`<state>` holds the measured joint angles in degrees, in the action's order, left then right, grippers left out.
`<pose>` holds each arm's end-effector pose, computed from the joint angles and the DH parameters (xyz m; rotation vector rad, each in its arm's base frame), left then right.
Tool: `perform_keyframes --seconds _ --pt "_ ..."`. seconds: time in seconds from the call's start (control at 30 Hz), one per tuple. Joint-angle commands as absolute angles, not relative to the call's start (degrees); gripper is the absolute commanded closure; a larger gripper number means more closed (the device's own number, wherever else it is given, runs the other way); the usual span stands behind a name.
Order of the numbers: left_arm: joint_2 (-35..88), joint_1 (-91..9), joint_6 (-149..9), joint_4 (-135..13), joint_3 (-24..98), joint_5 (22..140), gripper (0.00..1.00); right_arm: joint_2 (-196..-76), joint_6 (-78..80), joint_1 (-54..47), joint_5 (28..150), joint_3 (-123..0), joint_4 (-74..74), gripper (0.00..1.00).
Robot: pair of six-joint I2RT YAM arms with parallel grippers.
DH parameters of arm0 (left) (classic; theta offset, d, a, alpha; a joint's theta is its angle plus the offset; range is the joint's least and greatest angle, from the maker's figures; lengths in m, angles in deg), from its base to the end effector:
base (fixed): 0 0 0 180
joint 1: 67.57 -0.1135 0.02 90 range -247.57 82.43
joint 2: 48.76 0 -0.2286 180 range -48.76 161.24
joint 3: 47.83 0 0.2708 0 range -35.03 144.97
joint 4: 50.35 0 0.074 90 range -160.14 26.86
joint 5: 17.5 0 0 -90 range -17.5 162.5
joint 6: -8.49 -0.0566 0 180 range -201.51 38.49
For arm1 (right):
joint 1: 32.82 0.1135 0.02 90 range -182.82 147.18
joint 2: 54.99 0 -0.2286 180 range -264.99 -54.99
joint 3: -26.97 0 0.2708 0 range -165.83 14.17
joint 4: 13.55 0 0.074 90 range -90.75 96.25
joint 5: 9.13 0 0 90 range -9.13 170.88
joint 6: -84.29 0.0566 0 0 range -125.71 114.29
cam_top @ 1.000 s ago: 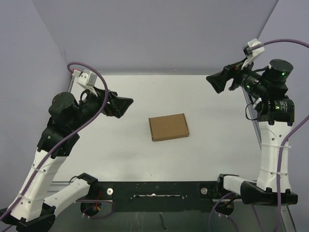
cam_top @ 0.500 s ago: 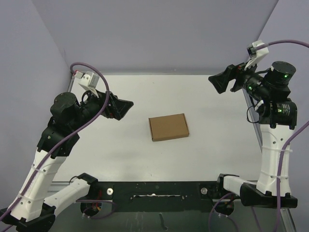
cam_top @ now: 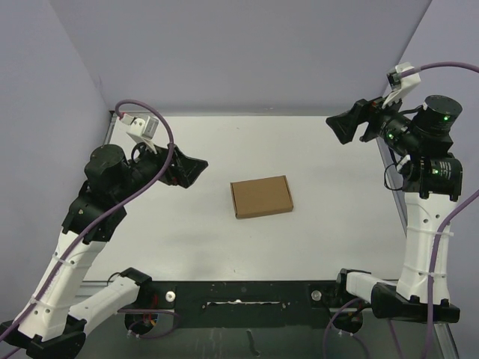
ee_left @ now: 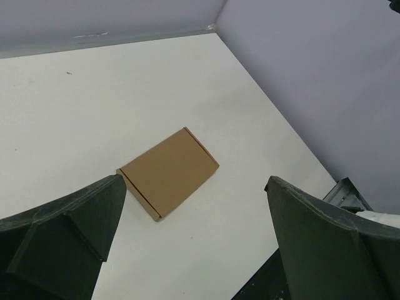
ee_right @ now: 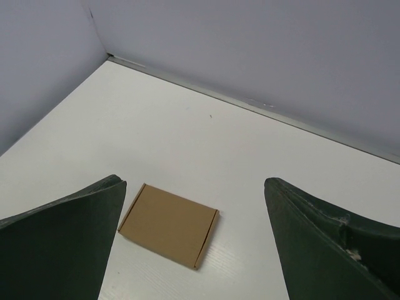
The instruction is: Fold the paper box
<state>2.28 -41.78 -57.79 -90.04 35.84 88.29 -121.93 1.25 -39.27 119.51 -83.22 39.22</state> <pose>0.2020 -0.1147 0.4215 0.2467 1.7507 -0.8704 0.2467 0.0077 0.4898 -0.2961 1.7104 0.5897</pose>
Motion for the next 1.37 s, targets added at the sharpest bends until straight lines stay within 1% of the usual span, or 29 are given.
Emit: perform_keyframes --seconds 0.0,1.33 --pt "0.8 -42.0 -58.5 -88.3 36.1 87.8 0.02 -120.9 2.6 -40.0 121.0 -83.5 37.1 0.02" --pt "0.1 -42.0 -58.2 -87.7 35.3 89.0 0.02 -121.1 0.6 -41.5 123.4 -82.4 36.5 0.02"
